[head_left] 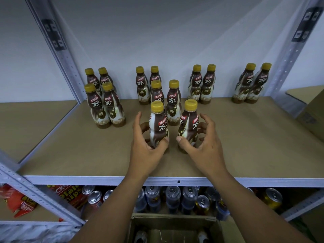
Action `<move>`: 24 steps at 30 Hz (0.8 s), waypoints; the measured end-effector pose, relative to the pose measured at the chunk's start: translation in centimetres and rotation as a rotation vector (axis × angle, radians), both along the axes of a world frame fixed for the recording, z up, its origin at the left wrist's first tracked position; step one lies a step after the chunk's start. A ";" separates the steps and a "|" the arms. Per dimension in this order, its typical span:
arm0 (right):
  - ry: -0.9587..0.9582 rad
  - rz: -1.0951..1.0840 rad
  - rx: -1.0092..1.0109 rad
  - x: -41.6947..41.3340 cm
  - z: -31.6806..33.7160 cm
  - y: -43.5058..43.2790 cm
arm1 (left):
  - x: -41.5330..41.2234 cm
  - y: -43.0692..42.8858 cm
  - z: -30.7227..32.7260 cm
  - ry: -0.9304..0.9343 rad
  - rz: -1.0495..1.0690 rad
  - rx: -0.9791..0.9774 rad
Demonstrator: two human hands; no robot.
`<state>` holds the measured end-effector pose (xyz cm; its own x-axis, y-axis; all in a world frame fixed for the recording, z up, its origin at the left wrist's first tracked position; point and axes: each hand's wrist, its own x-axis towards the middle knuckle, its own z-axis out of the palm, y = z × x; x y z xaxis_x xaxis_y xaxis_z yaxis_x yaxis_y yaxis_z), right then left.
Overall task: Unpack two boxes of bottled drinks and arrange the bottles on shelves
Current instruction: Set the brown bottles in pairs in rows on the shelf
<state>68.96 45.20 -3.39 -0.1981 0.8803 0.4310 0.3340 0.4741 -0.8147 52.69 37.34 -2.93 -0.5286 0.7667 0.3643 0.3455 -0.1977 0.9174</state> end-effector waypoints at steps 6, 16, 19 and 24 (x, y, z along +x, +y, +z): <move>-0.015 -0.018 0.006 0.0 -0.3 0.3 | 0.0 0.2 -0.1 0.037 0.090 0.000; -0.018 -0.008 0.013 0.1 -0.1 0.1 | -0.1 0.5 -0.4 0.013 0.038 -0.018; -0.014 -0.010 0.013 0.1 -0.2 0.1 | -0.3 0.4 -0.4 -0.034 0.008 -0.014; -0.004 -0.023 0.011 0.0 -0.2 0.1 | -0.2 0.1 -0.1 0.007 0.054 -0.009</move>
<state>68.93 45.35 -3.60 -0.1795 0.8798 0.4403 0.3482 0.4754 -0.8079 52.51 37.42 -3.07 -0.5669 0.7403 0.3614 0.3617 -0.1705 0.9166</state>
